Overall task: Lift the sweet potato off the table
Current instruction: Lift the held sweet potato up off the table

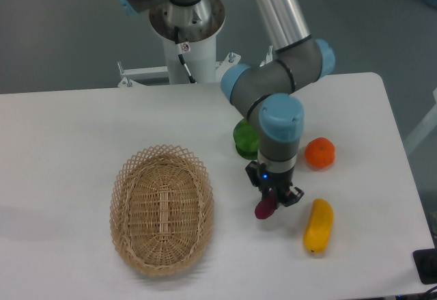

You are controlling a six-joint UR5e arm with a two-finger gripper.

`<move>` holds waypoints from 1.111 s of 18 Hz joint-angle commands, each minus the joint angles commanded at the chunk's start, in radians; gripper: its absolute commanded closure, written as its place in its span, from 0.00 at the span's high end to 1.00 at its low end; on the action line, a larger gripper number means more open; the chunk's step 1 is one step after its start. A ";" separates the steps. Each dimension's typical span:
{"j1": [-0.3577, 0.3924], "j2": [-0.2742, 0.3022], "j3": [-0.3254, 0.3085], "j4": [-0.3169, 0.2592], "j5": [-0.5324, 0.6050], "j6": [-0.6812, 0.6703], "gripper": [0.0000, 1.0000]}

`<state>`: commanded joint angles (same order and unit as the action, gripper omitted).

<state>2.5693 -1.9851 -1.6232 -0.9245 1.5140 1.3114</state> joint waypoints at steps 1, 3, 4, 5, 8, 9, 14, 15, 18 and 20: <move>0.011 0.008 0.028 -0.043 -0.002 0.018 0.33; 0.041 0.018 0.080 -0.137 -0.006 0.048 0.33; 0.057 0.029 0.103 -0.178 -0.014 0.061 0.33; 0.072 0.038 0.118 -0.212 -0.023 0.087 0.33; 0.124 0.060 0.144 -0.275 -0.040 0.173 0.33; 0.146 0.064 0.151 -0.290 -0.043 0.204 0.33; 0.227 0.089 0.161 -0.341 -0.049 0.344 0.33; 0.229 0.089 0.161 -0.339 -0.049 0.353 0.33; 0.239 0.089 0.172 -0.339 -0.051 0.358 0.33; 0.246 0.089 0.175 -0.339 -0.057 0.359 0.33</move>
<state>2.8148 -1.8960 -1.4481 -1.2640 1.4573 1.6705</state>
